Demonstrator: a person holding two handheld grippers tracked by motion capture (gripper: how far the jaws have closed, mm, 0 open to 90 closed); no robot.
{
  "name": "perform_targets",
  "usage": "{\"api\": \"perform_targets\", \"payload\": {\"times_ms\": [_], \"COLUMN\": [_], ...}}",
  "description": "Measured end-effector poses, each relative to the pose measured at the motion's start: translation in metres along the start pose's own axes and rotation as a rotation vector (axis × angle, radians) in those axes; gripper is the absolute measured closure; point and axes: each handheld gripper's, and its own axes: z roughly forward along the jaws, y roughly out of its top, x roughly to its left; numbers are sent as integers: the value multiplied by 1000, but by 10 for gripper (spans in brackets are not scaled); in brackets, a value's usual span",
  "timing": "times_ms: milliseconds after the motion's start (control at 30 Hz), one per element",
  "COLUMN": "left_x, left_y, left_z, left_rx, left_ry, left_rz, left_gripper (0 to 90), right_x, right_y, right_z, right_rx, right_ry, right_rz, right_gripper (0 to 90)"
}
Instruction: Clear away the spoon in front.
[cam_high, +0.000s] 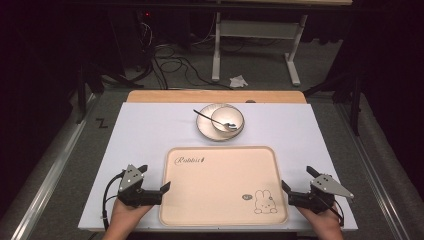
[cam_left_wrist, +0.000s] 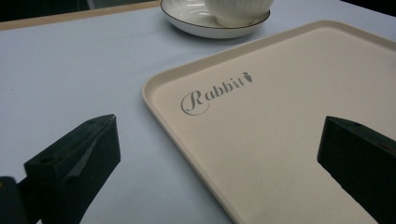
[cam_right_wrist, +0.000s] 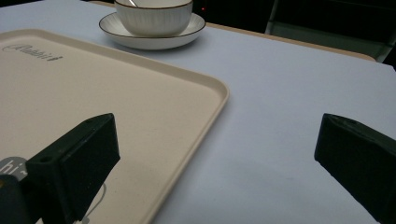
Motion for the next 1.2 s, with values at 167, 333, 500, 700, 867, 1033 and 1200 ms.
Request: {"api": "perform_targets", "payload": {"times_ms": [167, 333, 500, 700, 867, 1033, 1200], "left_x": [2, 4, 6, 7, 8, 10, 9], "left_y": [-1, -2, -3, -4, -4, -4, -3], "left_z": [-1, -3, -4, -5, -7, -7, -8], "left_rx": [-6, -9, -16, -17, -21, -26, -30], "left_ry": [12, 20, 28, 34, 36, 16, 27], "left_rz": [-23, -40, -54, -62, -59, -91, -88], "left_gripper": [1, 1, 1, 1, 3, 24, 24], "right_x": [-1, -2, -2, -1, 0, -2, -2], "right_y": [2, 3, 2, 3, 5, 4, 5], "right_z": [-3, -3, -2, -3, -5, -5, -6], "right_rx": [-20, -30, -23, -26, -34, -34, -36], "right_ry": [6, 11, 9, 10, 10, 6, 7], "right_rz": [-2, -1, 3, 3, -4, 4, 1], "right_gripper": [5, 5, 5, 5, 5, 5, 6]}}
